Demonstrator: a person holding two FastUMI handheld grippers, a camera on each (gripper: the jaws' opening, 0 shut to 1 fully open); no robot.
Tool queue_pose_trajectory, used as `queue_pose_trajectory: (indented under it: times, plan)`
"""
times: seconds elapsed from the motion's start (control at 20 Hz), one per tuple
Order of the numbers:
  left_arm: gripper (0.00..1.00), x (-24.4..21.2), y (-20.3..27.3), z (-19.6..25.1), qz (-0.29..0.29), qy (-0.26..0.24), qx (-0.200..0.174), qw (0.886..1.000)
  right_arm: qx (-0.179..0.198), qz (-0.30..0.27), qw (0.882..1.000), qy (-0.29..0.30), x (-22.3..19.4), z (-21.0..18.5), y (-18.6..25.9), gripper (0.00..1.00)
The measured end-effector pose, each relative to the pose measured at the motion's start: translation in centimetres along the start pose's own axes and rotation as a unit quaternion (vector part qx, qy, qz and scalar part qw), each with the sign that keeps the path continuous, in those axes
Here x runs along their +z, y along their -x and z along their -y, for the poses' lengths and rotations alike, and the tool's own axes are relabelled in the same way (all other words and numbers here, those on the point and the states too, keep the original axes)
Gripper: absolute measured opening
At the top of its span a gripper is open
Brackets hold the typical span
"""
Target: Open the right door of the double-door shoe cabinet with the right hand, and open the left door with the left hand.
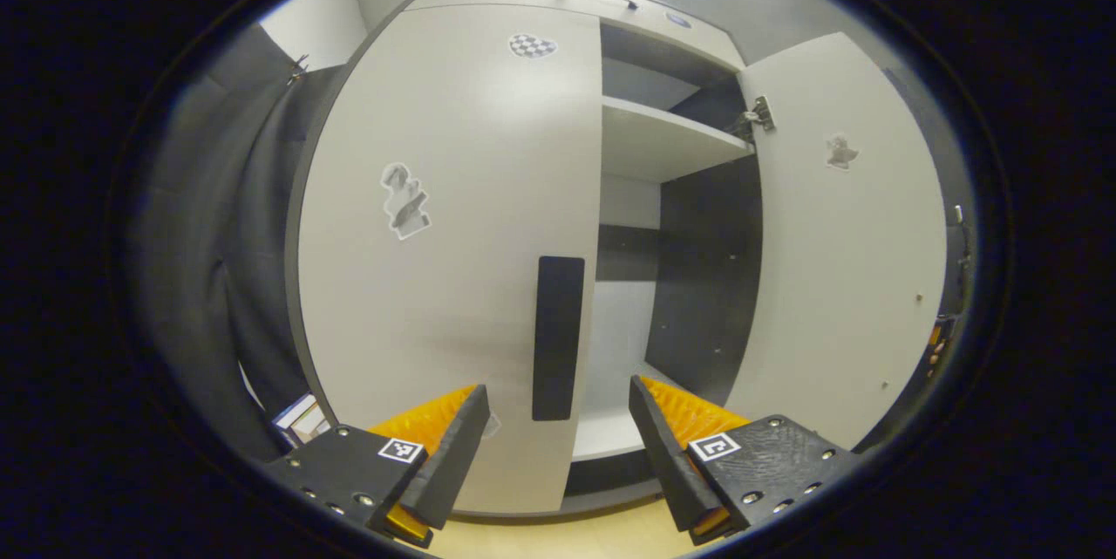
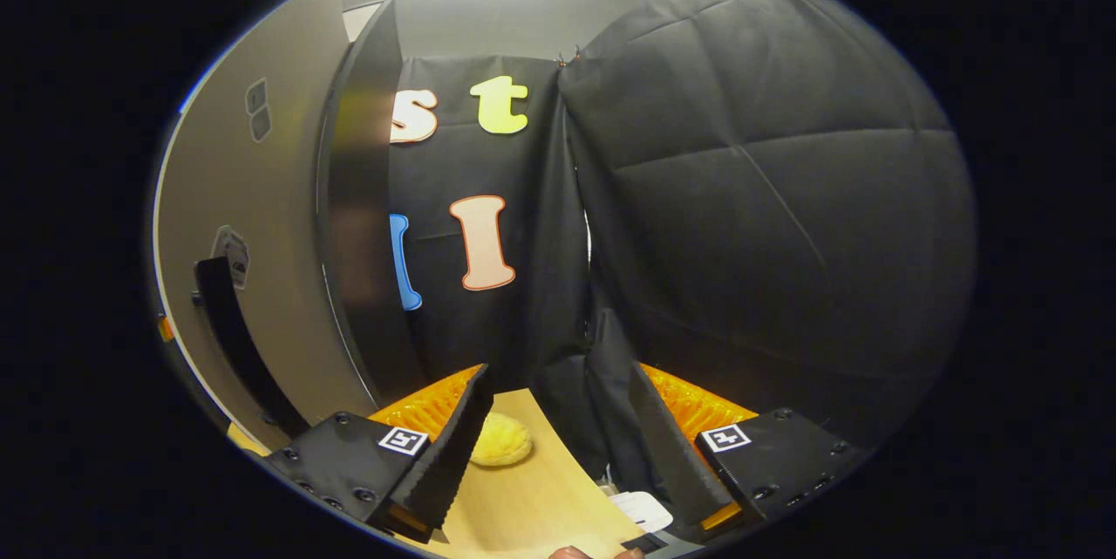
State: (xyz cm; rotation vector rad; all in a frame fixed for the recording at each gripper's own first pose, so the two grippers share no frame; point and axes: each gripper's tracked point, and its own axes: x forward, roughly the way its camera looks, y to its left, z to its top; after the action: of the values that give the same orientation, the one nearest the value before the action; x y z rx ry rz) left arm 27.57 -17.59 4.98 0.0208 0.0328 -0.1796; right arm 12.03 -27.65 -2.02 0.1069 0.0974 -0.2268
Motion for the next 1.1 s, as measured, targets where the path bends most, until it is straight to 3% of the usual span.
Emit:
queue_pose_trajectory:
  times: [0.45, 0.5, 0.6, 0.75, 0.85, 0.95, 1.05, 1.1]
  plan:
    - [0.91, 1.7, -4.5, -0.7, 0.013, -0.009, 0.058, 0.998, 0.046, -0.037, 0.998, -0.006, -2.0, -0.2, -6.4, 0.98]
    - [0.73, 2.0, -4.8, -0.5, 0.014, -0.008, 0.059, 0.998, 0.047, -0.040, 0.998, 0.006, -2.2, -0.2, -7.2, 0.98]
    - [0.73, 2.3, -5.3, -0.1, 0.016, -0.011, 0.066, 0.998, 0.052, -0.047, 0.997, 0.021, -2.4, -0.1, -8.7, 0.98]
    - [0.60, 3.0, -5.5, -0.1, 0.027, -0.019, 0.084, 0.996, 0.071, -0.056, 0.996, 0.008, -2.6, -0.5, -10.6, 0.98]
    - [0.63, 3.3, -5.8, 0.1, 0.032, -0.009, 0.086, 0.996, 0.080, -0.060, 0.995, -0.011, -2.6, -0.6, -11.7, 0.98]
    - [0.48, 3.4, -5.8, -0.6, 0.034, 0.007, 0.100, 0.994, 0.084, -0.053, 0.995, -0.018, -2.2, -0.5, -12.4, 0.93]
    - [0.48, 3.1, -5.9, -0.8, 0.030, 0.035, 0.098, 0.994, 0.083, -0.049, 0.995, -0.013, -2.2, 0.0, -12.7, 0.98]
    - [0.43, 3.2, -5.8, -0.8, 0.035, 0.047, 0.100, 0.993, 0.083, -0.053, 0.995, -0.010, -2.5, 0.1, -12.8, 0.98]
